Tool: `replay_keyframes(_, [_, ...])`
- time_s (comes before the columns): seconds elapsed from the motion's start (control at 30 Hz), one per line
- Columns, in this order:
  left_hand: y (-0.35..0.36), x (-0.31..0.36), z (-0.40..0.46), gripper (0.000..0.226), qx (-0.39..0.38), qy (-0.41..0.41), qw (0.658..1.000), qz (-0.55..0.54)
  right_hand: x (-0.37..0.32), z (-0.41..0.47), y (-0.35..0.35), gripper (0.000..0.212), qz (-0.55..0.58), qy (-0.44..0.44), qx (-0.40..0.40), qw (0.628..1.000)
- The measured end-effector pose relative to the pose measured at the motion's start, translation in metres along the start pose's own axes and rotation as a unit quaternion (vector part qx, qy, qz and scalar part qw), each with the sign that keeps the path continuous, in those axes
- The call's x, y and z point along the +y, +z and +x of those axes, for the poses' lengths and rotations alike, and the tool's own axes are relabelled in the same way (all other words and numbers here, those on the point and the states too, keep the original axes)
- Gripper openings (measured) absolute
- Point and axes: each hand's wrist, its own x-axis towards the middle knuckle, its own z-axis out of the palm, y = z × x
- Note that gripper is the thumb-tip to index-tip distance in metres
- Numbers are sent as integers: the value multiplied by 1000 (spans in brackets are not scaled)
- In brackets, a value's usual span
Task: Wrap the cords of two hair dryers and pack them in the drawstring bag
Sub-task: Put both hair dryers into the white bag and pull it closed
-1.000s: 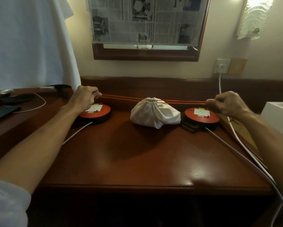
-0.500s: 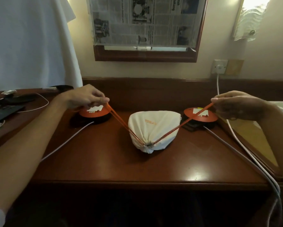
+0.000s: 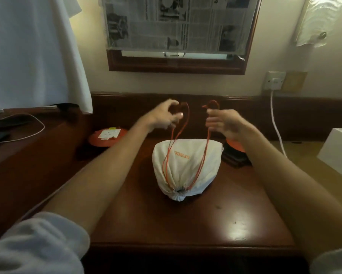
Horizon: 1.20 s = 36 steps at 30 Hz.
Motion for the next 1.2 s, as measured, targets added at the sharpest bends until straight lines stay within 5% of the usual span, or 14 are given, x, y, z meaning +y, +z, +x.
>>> replay_keyframes(0.1, [32, -47, 0, 77, 10, -21, 997, 76, 47, 11, 7, 77, -161, 5, -8, 987])
replay_keyframes(0.23, [72, -100, -1, 65, 13, -37, 964, 264, 106, 21, 25, 66, -447, -67, 9, 892])
replay_keyframes(0.33, [98, -123, -2, 62, 10, -42, 945, 323, 139, 29, 40, 68, -544, -72, 16, 836])
replay_keyframes(0.57, [110, -136, -21, 66, 46, -28, 945, 323, 173, 16, 41, 62, -530, -99, 7, 842])
replay_keyframes(0.77, [100, -113, -22, 75, 84, -19, 926, 368, 150, 9, 31, 68, -625, -142, 71, 765])
replay_keyframes(0.9, [116, -113, -4, 76, 58, -47, 938, 340, 153, 29, 30, 67, -605, -104, 59, 787])
replay_keyframes(1.2, [131, -135, -10, 69, 146, -10, 922, 359, 163, 49, 21, 69, -585, -97, 63, 802])
